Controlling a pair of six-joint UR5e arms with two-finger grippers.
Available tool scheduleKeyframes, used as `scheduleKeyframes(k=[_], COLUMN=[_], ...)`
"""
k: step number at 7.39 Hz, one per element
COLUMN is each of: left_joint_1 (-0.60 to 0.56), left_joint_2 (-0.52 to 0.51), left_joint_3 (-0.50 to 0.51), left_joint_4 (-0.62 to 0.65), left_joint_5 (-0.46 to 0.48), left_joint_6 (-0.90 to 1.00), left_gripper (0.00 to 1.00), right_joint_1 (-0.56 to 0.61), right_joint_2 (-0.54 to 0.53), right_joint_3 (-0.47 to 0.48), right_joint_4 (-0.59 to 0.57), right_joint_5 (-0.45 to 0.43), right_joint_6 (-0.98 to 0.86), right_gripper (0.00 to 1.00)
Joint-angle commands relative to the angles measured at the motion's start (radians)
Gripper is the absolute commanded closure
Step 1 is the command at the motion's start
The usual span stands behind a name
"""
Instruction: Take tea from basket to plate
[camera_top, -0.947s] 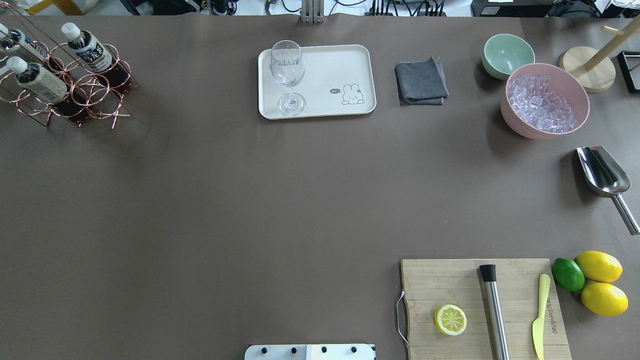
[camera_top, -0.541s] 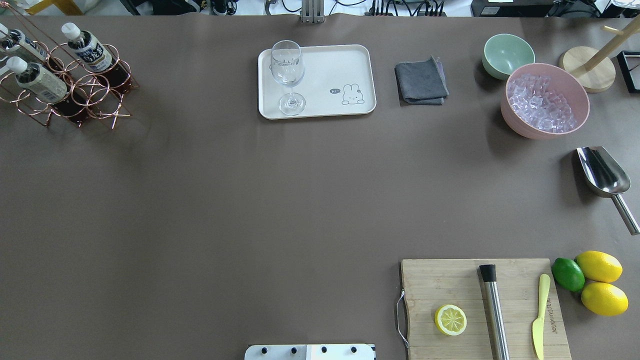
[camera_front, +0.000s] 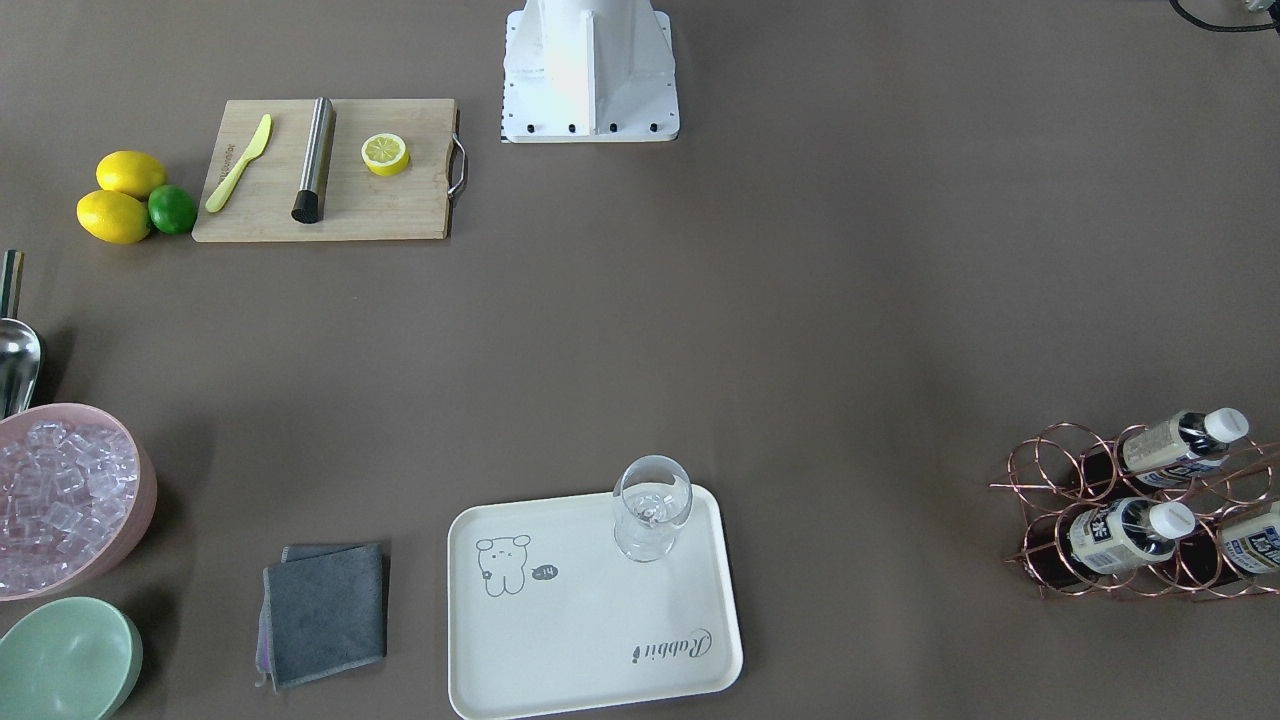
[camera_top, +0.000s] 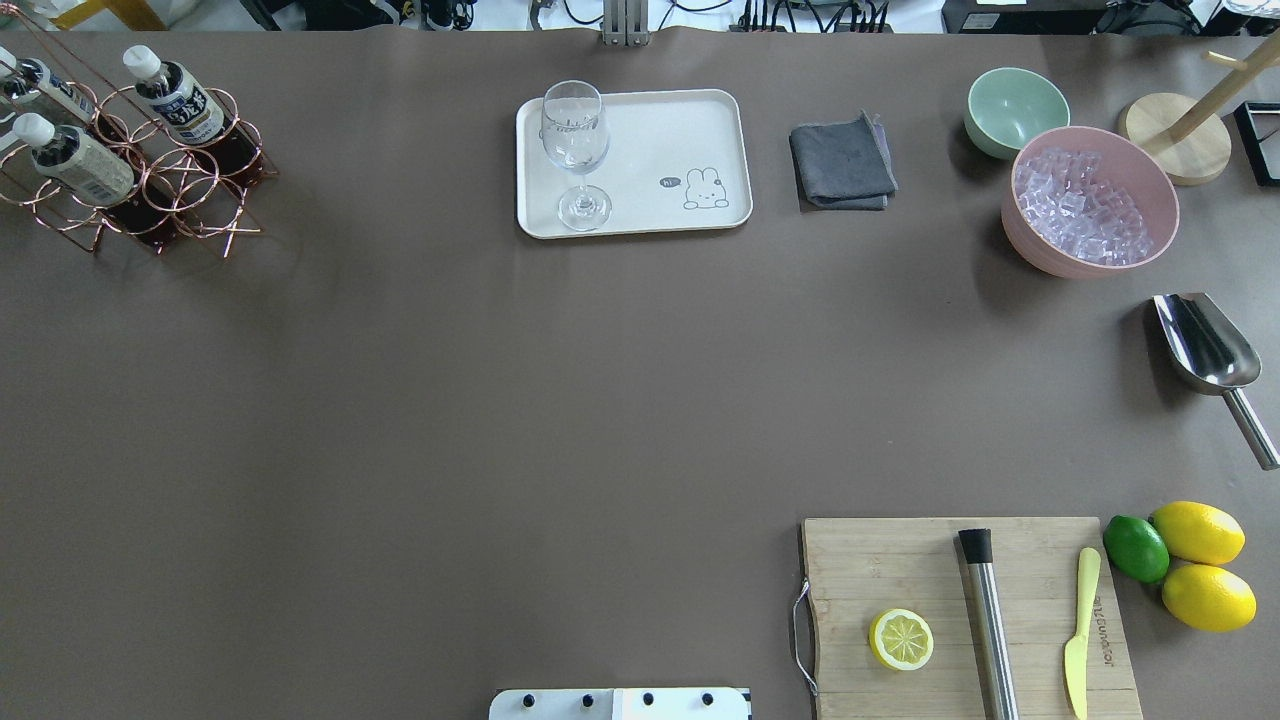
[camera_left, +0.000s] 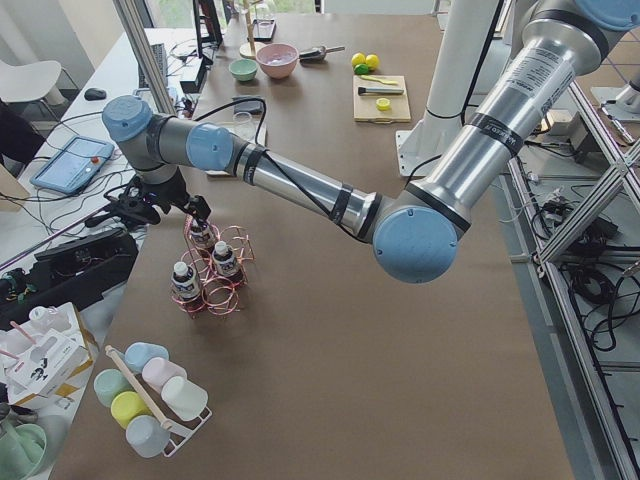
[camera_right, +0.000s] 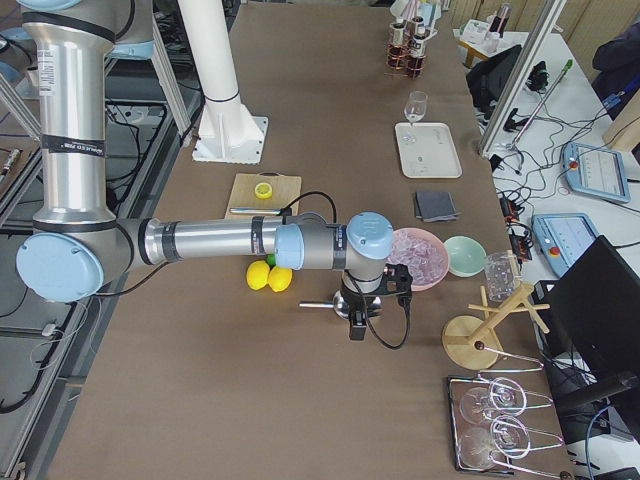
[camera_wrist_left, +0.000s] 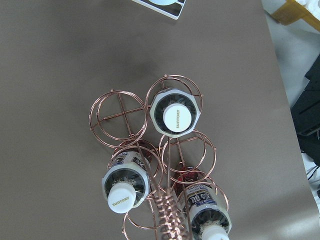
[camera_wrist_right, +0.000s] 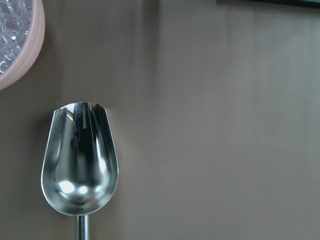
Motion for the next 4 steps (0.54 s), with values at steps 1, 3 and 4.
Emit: scheduleKeyframes(k=[1, 3, 4], left_joint_1=[0.029, 0.038, 0.040], left_joint_2=[0.000, 0.015, 0.032], left_joint_3=[0.005, 0.004, 0.005], left_joint_4=[-0.006, -0.009, -0.015], left_joint_5=[0.008, 0.010, 0.010], left_joint_6=[-0.134, -0.146, -0.146], left_gripper=[0.02, 0.02, 0.02], right_joint_1=[0.000, 0.000, -0.002], right_joint_2=[0.000, 0.000, 0.000], right_joint_3=[-0.003, -0.004, -0.006], right_joint_4=[0.000, 0.000, 0.000], right_joint_5=[0.000, 0.000, 0.000], right_joint_6=[0.000, 0.000, 0.000], right_gripper=[0.00, 0.00, 0.00])
